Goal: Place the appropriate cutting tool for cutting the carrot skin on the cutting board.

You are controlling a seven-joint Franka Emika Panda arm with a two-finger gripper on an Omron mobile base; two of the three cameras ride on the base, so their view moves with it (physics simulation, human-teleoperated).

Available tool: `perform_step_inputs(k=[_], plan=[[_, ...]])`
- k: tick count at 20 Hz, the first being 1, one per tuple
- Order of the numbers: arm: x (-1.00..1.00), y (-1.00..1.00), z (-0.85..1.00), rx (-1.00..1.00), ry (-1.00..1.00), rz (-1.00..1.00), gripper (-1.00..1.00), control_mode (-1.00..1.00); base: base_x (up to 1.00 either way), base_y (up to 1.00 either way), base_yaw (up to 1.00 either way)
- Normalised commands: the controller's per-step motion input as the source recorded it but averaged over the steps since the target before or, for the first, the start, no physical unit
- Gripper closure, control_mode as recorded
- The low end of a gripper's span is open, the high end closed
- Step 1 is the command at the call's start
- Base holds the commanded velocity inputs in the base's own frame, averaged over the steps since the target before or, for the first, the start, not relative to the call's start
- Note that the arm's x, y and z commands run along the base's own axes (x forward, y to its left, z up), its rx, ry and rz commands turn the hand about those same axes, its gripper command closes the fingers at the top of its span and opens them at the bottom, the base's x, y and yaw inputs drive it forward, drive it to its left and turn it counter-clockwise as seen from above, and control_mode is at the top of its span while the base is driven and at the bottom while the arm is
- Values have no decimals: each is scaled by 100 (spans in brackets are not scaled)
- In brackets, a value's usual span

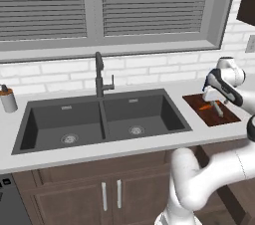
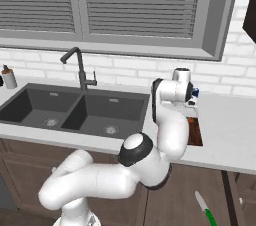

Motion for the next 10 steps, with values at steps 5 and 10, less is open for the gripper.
perform_step_inputs(k=[5, 10], plan=[[-97, 64, 4, -10, -14, 3, -100, -100, 0, 0, 0], [-100, 59, 9, -10, -18, 2, -100, -100, 0, 0, 0]])
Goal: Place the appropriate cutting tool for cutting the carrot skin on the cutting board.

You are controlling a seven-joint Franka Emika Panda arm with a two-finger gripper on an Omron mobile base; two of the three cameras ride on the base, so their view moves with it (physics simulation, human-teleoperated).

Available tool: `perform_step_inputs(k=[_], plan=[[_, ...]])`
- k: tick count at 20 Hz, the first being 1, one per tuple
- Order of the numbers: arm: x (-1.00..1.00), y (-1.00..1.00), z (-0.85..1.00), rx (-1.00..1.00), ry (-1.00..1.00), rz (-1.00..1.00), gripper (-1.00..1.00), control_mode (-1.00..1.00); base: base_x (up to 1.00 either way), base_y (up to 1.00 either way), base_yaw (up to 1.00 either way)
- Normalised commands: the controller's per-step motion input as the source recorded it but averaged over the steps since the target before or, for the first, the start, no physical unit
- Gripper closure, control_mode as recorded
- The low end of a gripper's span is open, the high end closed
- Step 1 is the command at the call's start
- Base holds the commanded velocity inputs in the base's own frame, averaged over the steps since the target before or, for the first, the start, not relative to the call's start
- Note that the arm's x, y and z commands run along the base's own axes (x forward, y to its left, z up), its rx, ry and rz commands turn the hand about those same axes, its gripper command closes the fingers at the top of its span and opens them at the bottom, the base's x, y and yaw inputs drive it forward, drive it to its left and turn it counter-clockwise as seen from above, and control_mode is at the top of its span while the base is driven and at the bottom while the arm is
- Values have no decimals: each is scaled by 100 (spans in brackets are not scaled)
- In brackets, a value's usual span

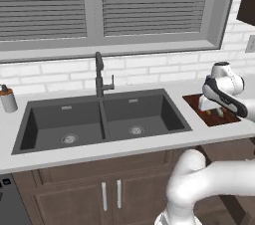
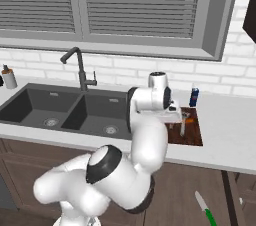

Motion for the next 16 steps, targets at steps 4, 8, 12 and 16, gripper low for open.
perform_step_inputs(k=[4, 8, 12, 16], plan=[[-90, 52, 38, -11, -22, 2, -100, -100, 0, 0, 0], [-66, 47, 53, -11, -22, 2, -100, -100, 0, 0, 0], [-34, 48, 57, -12, -18, 0, -100, -100, 0, 0, 0], [-20, 50, 45, -13, -14, 0, -100, -100, 0, 0, 0]])
